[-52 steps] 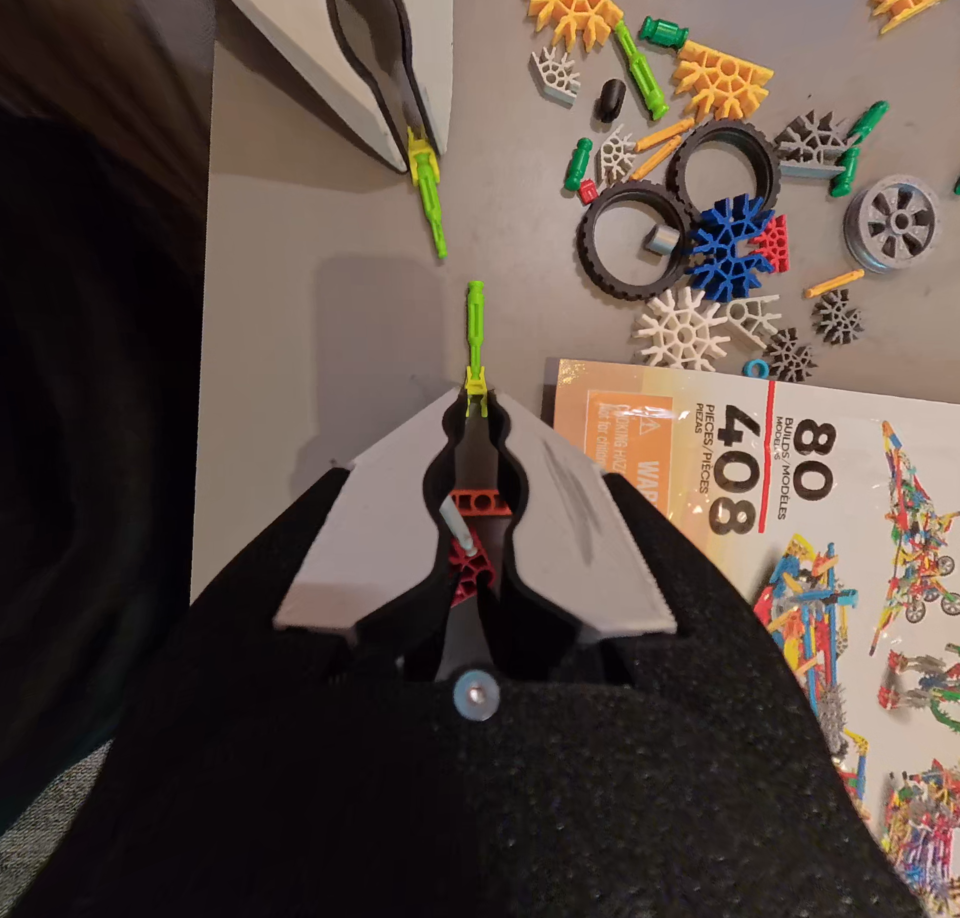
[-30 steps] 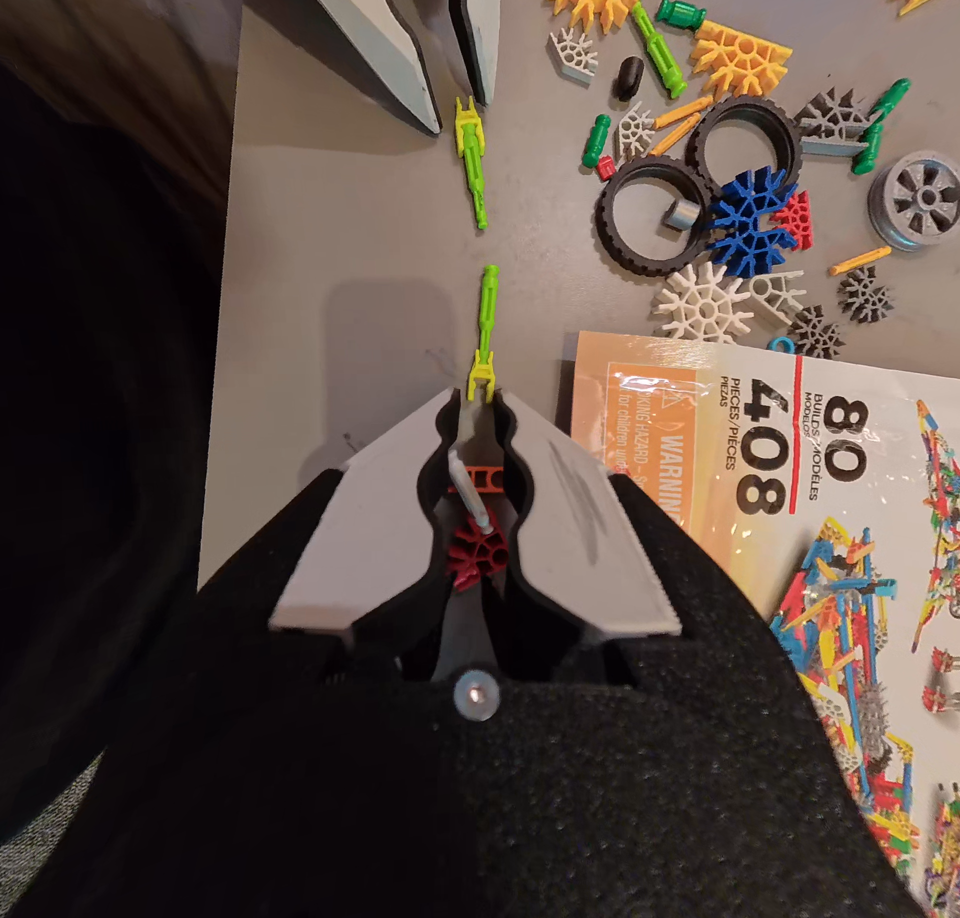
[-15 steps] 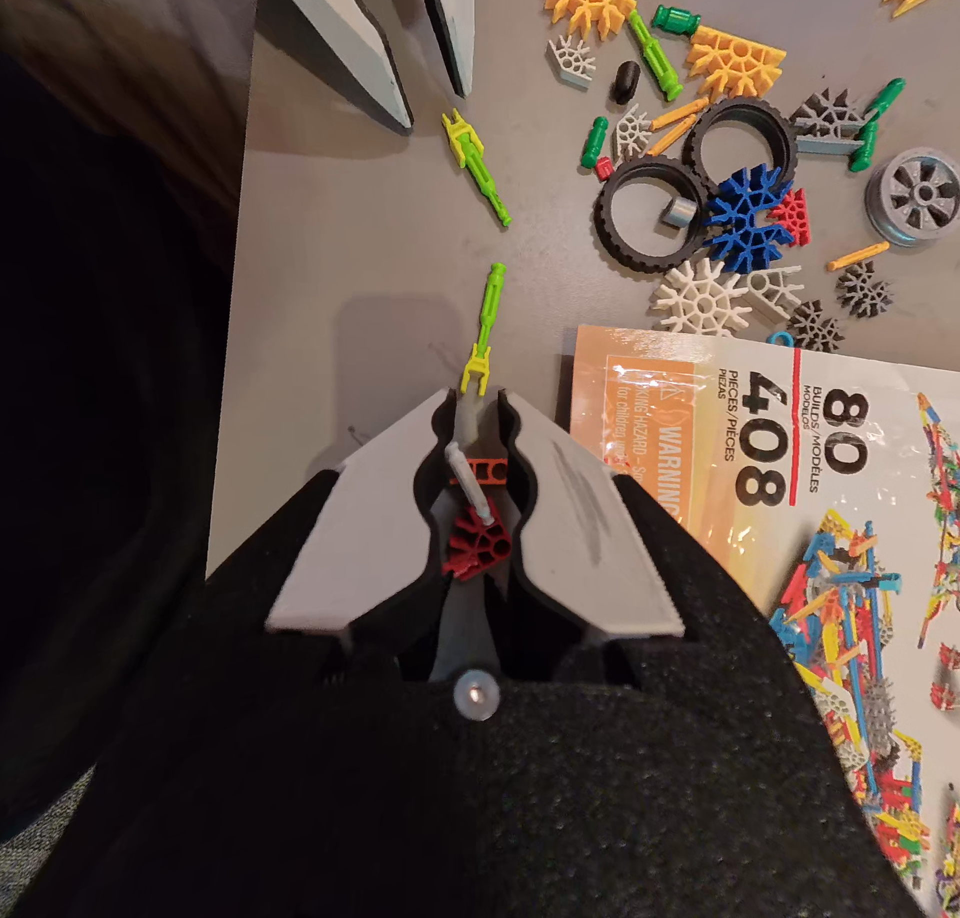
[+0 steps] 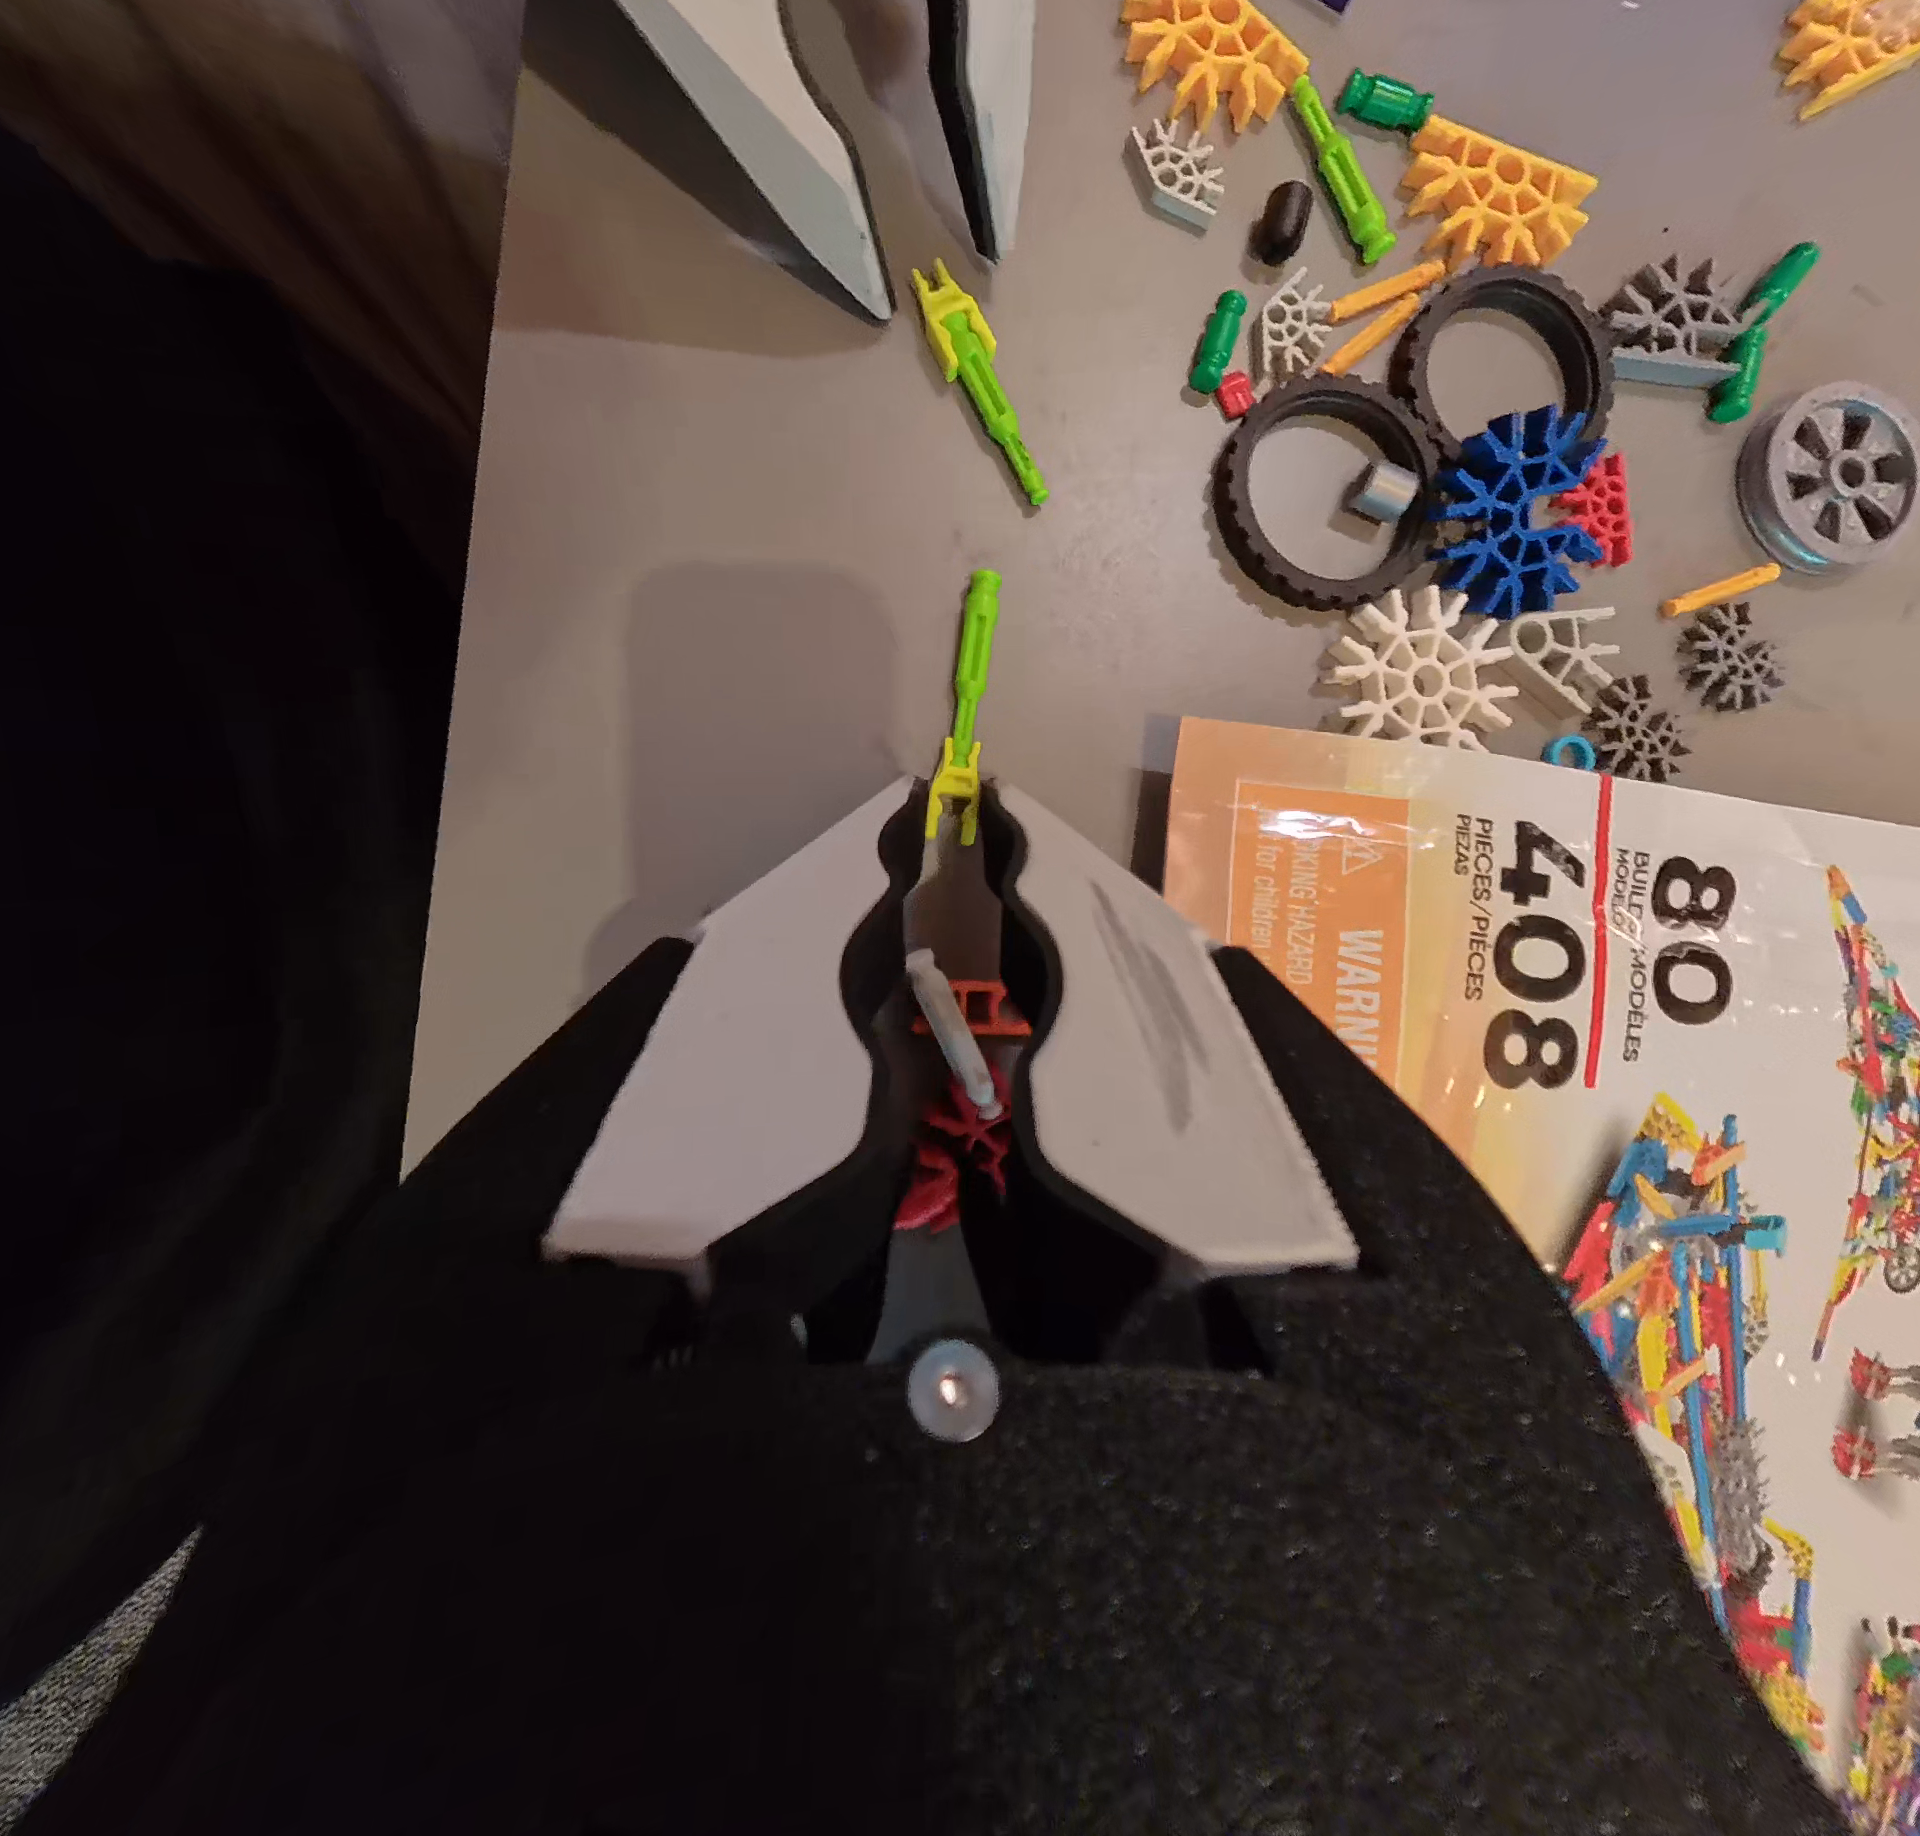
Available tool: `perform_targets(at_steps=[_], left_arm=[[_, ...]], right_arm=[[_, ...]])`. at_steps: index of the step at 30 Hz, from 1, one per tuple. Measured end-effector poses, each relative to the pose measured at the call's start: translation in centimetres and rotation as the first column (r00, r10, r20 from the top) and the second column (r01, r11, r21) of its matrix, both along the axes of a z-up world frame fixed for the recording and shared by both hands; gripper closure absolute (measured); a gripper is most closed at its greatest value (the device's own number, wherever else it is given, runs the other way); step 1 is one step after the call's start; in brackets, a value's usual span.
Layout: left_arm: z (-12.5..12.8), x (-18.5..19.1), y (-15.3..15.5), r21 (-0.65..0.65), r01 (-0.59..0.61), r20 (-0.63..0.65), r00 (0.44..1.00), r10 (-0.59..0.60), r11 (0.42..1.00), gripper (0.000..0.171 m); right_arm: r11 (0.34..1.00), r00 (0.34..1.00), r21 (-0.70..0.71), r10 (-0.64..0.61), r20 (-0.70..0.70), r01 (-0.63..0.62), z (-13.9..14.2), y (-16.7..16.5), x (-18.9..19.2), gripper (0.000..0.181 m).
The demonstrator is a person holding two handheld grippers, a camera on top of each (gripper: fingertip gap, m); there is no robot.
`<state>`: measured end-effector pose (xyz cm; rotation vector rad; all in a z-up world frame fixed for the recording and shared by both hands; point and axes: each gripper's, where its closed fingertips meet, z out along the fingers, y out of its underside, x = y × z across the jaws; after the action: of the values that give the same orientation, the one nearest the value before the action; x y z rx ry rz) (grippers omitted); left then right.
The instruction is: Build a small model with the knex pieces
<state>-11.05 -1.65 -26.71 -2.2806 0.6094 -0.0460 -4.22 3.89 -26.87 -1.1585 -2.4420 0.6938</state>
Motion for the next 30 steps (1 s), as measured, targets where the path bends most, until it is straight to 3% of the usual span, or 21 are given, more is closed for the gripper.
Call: perform_targets(at_steps=[19,30], left_arm=[[-0.1,3.0,-0.5,-0.009,0.052,0.027,0.998,-0.051,0.999,0.159],[1.3,1.7,0.4,0.052,0.057,-0.005,0.998,-0.056,0.997,0.155]], right_arm=[[0.997,0.999,-0.068,0.028,0.024,-0.026,0.2,-1.2,1.1,0.166],[1.0,1.0,-0.019,0.013,-0.002,-0.013,0.0,-1.1,0.3,0.17]])
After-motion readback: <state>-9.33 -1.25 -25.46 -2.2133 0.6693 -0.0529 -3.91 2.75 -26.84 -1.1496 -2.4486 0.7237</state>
